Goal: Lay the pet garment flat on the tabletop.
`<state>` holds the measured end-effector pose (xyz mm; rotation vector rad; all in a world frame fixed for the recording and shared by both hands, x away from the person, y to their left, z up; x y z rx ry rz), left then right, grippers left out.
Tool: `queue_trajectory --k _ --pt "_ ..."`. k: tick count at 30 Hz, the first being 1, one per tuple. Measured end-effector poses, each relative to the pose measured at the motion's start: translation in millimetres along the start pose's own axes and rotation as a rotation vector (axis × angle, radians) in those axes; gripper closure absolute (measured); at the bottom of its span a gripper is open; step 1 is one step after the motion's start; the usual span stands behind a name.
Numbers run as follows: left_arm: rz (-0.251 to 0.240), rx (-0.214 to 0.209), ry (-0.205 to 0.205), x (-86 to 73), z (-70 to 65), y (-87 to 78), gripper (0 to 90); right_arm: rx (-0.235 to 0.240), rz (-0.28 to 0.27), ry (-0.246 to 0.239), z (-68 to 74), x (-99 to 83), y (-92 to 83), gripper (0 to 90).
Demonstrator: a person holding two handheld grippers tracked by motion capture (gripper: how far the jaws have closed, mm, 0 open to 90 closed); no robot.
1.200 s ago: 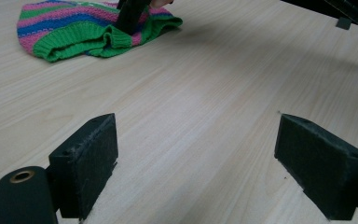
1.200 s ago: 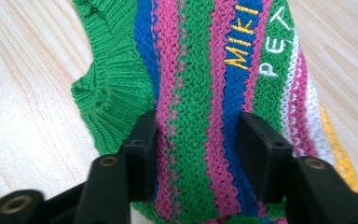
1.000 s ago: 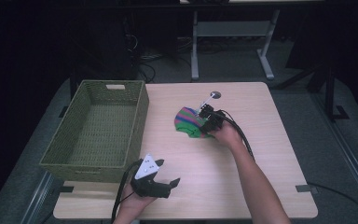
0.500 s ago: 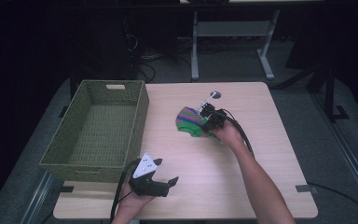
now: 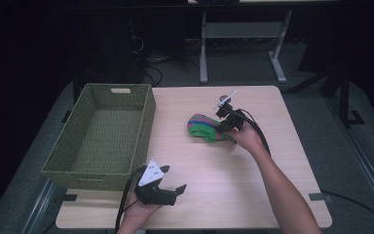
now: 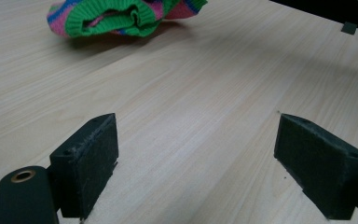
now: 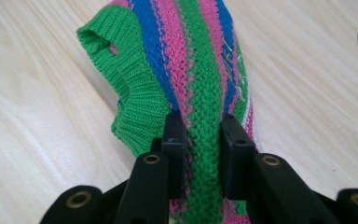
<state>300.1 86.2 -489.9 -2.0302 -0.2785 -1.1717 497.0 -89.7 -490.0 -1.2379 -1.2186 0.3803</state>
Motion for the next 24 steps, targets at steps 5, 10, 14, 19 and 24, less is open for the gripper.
queue_trajectory --k 5,10,14,19,24 --pt "0.002 0.005 -0.003 -0.6 0.8 0.3 13.3 0.000 -0.041 0.003 0.0 3.7 -12.7 74.4" --pt "0.007 0.005 0.005 -1.6 -1.1 1.4 13.2 0.007 -0.063 0.006 1.6 4.4 -24.2 74.4" --pt "0.001 0.006 -0.001 -1.2 -0.6 1.2 13.2 0.023 -0.093 0.027 0.8 1.6 -33.9 74.3" --pt "0.009 0.006 0.001 -2.4 0.4 1.2 13.2 0.038 -0.118 0.037 1.5 -2.2 -38.9 74.2" --pt "0.004 0.004 0.003 -2.2 -1.9 2.0 13.3 0.050 -0.140 0.049 4.3 -7.9 -48.5 74.3"
Point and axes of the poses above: each handheld gripper's, and its own axes: y roughly forward along the jaws, x roughly out of its top, z roughly to its left, the point moved 10 cm from there along y, roughly forward along the jaws, and after that the axes turned 15 degrees about -y, right-handed, at the moved point
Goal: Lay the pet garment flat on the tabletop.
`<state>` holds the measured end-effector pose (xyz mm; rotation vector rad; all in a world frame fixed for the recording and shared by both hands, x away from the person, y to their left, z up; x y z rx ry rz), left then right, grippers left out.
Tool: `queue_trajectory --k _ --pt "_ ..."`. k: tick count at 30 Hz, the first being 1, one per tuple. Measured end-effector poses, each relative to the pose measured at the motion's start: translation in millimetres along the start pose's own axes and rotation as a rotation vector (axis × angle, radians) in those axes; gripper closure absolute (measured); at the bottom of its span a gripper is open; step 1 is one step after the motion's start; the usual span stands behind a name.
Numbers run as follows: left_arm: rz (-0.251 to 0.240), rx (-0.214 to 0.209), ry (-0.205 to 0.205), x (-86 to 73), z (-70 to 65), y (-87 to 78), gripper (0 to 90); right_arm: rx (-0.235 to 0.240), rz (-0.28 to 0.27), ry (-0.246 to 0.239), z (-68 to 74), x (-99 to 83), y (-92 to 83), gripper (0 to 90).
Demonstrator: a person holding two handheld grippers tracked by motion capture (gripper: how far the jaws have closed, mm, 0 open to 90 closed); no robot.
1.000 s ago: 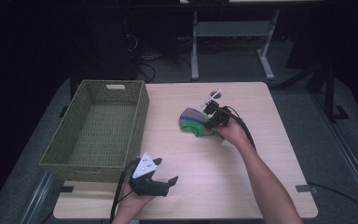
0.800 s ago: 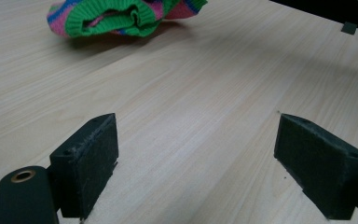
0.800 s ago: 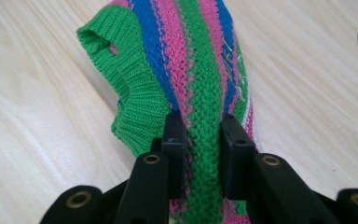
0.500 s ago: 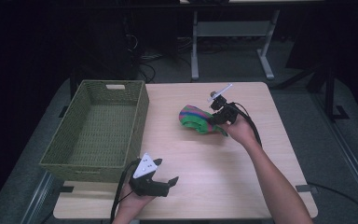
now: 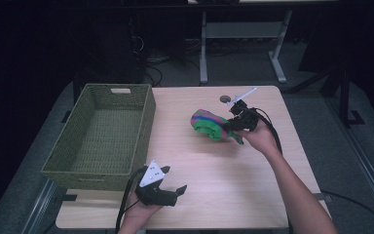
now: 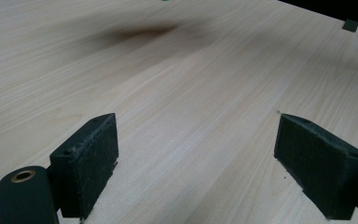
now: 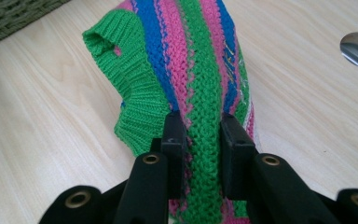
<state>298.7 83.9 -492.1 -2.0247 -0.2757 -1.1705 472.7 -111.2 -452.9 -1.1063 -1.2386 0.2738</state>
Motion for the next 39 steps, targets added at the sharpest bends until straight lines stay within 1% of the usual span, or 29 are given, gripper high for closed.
queue_trajectory --k 3,4,6,13,18,20,23,24,25,26,27,28,31,34,35,36,37,39 --pt "0.000 0.000 0.000 0.0 -0.2 0.0 13.3 0.002 -0.009 0.002 1.8 -0.4 -4.6 74.3" --pt "-0.003 0.001 -0.001 0.4 -0.2 0.0 13.2 0.003 -0.023 -0.006 3.7 -0.4 -9.5 74.3" --pt "-0.002 0.001 -0.002 0.2 0.1 0.3 13.3 0.008 -0.036 -0.005 6.6 -0.1 -13.8 74.3" --pt "-0.001 -0.003 0.002 -0.2 -2.2 0.9 13.2 0.015 -0.052 -0.022 15.3 -4.3 -22.5 74.3" --pt "0.003 -0.003 0.008 -0.4 -2.3 1.2 13.2 0.016 -0.048 -0.029 18.8 -7.9 -25.1 74.3" --pt "0.002 -0.004 0.004 -0.3 -2.2 1.1 13.2 0.023 -0.069 -0.033 21.3 -8.8 -27.7 74.3" --pt "0.001 -0.004 0.000 -0.2 -2.1 0.8 13.2 0.025 -0.074 -0.033 23.3 -9.6 -29.4 74.2" --pt "-0.001 -0.004 -0.001 0.0 -2.1 0.7 13.2 0.029 -0.075 -0.036 24.2 -10.1 -30.5 74.2" --pt "-0.001 -0.003 0.000 0.0 -2.0 0.3 13.2 0.036 -0.076 -0.026 25.9 -10.5 -31.5 74.1" --pt "-0.003 -0.003 -0.001 0.1 -2.1 -0.2 13.3 0.055 -0.078 -0.025 29.2 -11.1 -32.7 74.1" --pt "-0.003 -0.003 -0.001 0.1 -2.1 -0.2 13.2 0.055 -0.078 -0.025 29.2 -11.1 -32.7 74.1" --pt "-0.001 -0.002 -0.003 -0.1 -2.4 -1.0 13.2 0.053 -0.078 -0.035 31.3 -12.3 -33.4 74.0" --pt "-0.004 -0.002 -0.003 -0.1 -2.8 -1.2 13.2 0.057 -0.081 -0.040 33.8 -13.6 -34.2 74.1" --pt "-0.005 -0.001 -0.005 0.5 -2.9 -1.4 13.2 0.059 -0.089 -0.059 37.5 -16.3 -34.3 74.1" --pt "-0.005 -0.001 -0.005 0.5 -2.9 -1.4 13.2 0.059 -0.089 -0.059 37.5 -16.3 -34.3 74.1" --pt "-0.009 -0.001 -0.008 0.9 -2.8 -0.9 13.2 0.065 -0.089 -0.050 40.6 -17.7 -35.1 74.1" --pt "-0.010 -0.001 -0.008 0.9 -2.9 -0.8 13.2 0.067 -0.088 -0.055 41.6 -18.5 -35.3 74.1" --pt "-0.010 -0.001 -0.007 0.9 -3.0 -0.8 13.2 0.069 -0.089 -0.050 43.4 -19.2 -35.7 74.1"
Point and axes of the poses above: each handheld gripper's, and its own axes: y roughly forward along the jaws, x roughly out of its top, z roughly to its left, the point moved 10 cm from there along y, roughly forward along the jaws, and after that the axes turned 15 degrees about -y, right-handed, at the moved point
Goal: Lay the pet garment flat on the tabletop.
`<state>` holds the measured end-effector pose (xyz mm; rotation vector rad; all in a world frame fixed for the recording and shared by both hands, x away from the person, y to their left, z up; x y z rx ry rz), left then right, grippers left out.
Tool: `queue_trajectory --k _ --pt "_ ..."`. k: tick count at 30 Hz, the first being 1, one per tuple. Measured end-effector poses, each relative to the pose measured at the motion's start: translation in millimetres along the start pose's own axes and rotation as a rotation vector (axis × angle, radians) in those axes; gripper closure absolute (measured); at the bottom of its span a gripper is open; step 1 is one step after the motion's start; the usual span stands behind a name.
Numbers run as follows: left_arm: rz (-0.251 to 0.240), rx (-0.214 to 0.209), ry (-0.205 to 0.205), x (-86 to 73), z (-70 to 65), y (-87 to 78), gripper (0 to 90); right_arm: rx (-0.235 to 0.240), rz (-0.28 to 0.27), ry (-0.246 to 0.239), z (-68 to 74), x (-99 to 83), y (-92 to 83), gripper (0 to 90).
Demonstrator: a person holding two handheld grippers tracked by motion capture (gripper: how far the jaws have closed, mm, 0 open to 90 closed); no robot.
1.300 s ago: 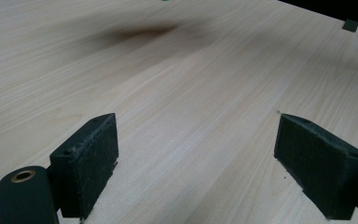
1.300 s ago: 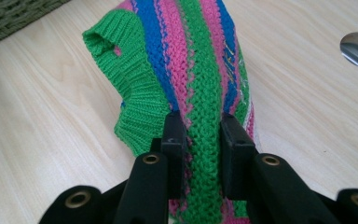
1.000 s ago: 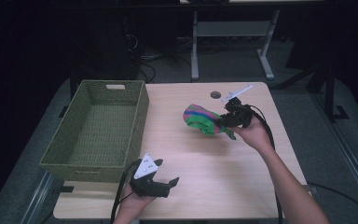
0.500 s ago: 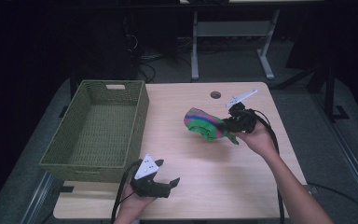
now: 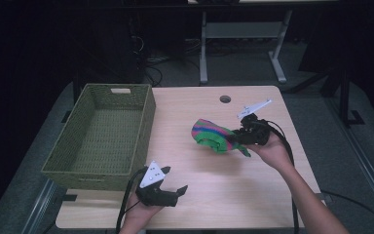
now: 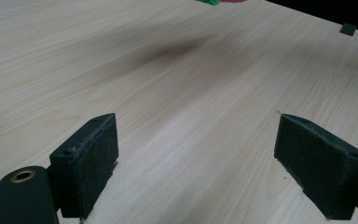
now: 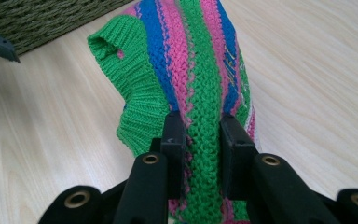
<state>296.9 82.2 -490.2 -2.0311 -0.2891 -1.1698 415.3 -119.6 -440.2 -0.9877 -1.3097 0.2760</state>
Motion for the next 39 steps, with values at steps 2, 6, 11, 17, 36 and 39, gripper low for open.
queue_trajectory --k 2,6,11,17,36,39 --pt "0.002 -0.001 0.003 0.0 -0.4 -0.5 13.2 -0.001 -0.002 -0.010 2.0 -1.6 -0.2 74.1" --pt "0.000 -0.001 0.009 0.2 -1.4 -1.2 13.2 0.004 0.003 -0.009 7.4 -6.5 -1.3 74.1" --pt "-0.003 0.000 0.012 0.8 -2.0 -1.4 13.2 0.012 0.016 -0.019 16.8 -13.2 0.4 74.1" --pt "-0.003 0.002 0.011 0.7 -1.3 -1.5 13.2 0.016 0.036 -0.031 23.5 -19.6 5.4 74.0" --pt "-0.009 -0.004 0.005 1.3 -1.1 -1.9 13.2 0.087 0.067 -0.003 55.9 -47.1 32.8 73.5" --pt "-0.003 0.001 0.005 1.1 0.4 -2.4 13.2 0.100 0.066 0.002 60.9 -50.4 41.9 73.0"
Point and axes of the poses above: each handheld gripper's, and its own axes: y roughly forward along the jaws, x roughly out of its top, z roughly to its left, the point moved 10 cm from there along y, roughly forward along the jaws, and after that the axes turned 15 degrees about -y, right-handed, at the moved point
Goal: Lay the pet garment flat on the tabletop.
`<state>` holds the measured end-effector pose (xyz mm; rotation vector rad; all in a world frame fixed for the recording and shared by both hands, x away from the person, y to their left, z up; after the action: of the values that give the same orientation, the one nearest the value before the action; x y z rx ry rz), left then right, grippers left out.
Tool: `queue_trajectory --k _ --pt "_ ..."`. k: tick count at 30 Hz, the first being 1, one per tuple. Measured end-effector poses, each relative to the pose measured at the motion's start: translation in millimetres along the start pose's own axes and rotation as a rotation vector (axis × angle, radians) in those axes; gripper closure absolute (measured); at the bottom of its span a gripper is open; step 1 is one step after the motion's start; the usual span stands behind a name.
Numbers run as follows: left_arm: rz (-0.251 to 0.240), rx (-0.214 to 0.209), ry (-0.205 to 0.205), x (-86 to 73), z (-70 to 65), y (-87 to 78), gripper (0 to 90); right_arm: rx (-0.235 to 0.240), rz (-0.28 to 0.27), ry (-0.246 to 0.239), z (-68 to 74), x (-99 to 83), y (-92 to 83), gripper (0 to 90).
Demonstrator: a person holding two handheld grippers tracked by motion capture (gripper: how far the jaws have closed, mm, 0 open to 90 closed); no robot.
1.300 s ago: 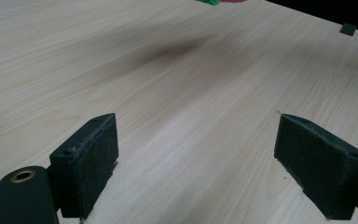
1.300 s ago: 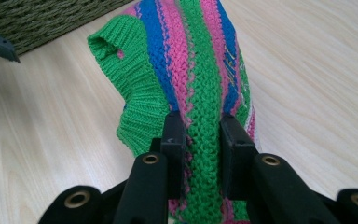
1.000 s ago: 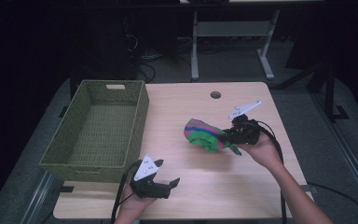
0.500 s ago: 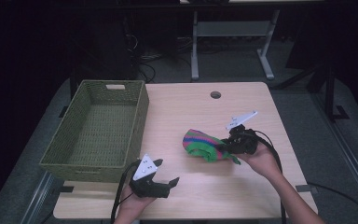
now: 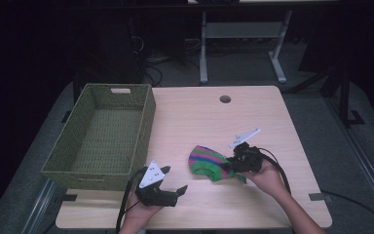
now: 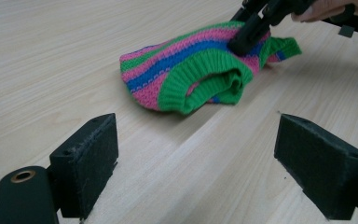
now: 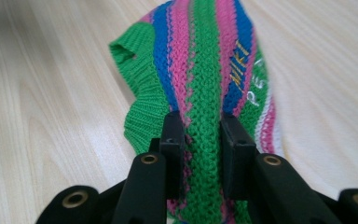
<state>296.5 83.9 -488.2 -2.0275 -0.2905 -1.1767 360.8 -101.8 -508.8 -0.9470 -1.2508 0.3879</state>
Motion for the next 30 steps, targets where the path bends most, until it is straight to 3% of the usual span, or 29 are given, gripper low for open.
queue_trajectory --k 11,16,19,26,30 --pt "-0.011 0.004 -0.005 1.6 2.7 -2.9 13.2 0.028 0.040 -0.044 12.9 -6.7 17.7 64.5" --pt "-0.011 0.004 -0.003 1.6 2.9 -3.1 13.2 0.065 0.034 -0.044 16.0 -5.0 17.9 46.9" --pt "-0.012 0.005 -0.004 1.6 3.2 -3.3 13.2 0.066 0.026 -0.042 16.9 -2.2 13.3 42.6" --pt "-0.013 0.003 -0.004 2.0 2.3 -3.4 13.2 0.049 -0.023 -0.053 19.8 7.4 -3.6 42.1" --pt "-0.011 0.004 -0.006 1.3 2.0 -2.3 13.2 0.054 -0.045 -0.103 30.8 16.2 -9.1 46.5"
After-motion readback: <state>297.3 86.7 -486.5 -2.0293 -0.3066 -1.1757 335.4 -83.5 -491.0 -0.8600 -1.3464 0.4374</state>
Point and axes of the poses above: each handheld gripper's, and its own axes: y roughly forward along the jaws, x roughly out of its top, z roughly to its left, the point moved 10 cm from there along y, roughly forward along the jaws, and after that the axes turned 15 degrees about -y, right-handed, at the moved point
